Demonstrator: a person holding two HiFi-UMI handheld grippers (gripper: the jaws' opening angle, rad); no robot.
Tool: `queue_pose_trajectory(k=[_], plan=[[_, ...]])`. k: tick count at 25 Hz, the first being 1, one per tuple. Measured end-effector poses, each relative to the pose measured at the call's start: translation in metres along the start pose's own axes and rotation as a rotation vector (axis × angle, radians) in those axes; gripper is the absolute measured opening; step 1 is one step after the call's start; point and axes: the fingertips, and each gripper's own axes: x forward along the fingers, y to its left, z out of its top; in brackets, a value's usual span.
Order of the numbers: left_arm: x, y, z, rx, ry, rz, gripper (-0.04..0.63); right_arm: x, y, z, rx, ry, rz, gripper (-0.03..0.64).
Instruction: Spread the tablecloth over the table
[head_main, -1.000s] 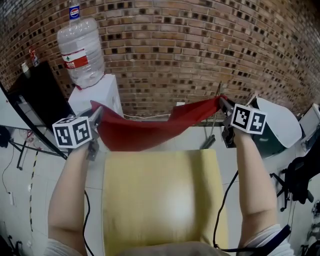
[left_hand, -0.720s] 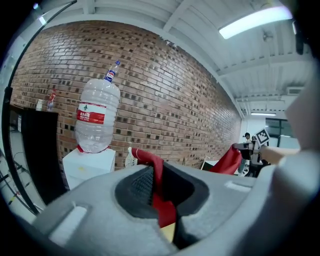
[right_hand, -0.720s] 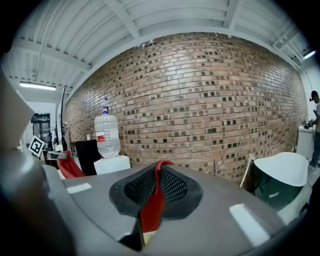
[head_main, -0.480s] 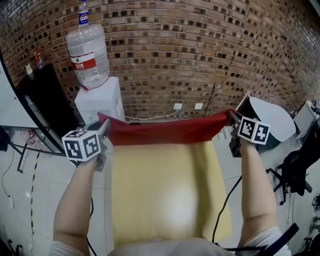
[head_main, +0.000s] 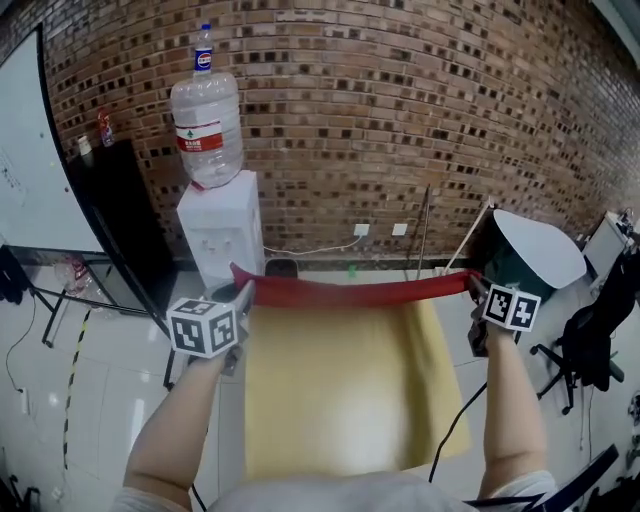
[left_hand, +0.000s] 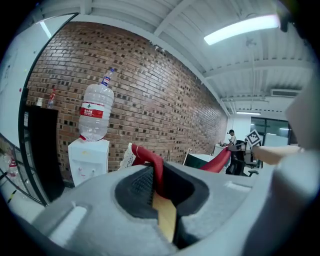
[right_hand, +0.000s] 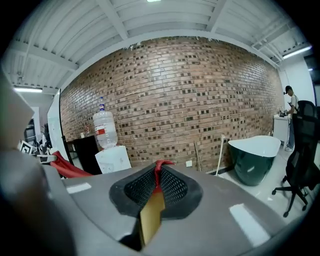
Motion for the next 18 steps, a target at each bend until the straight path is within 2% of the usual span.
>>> queue_pose_trajectory(k=[7, 14, 18], plan=[[-0.048, -0.027, -0.066, -0.057, 0.037, 0.051, 0.018, -0.048, -0.005, -0.063, 0.033, 0.033, 0.010, 0.015], [-0.103, -0.070, -0.134, -0.113, 0.044, 0.145, 0.018, -0.103, -0.011, -0.116, -0.003, 0.068, 0.060, 0.015], [-0.129, -0.096, -0.168, -0.125, 0.061, 0.168, 0.018, -0.137, -0.015, -0.145, -0.008, 0.078, 0.094, 0.015]])
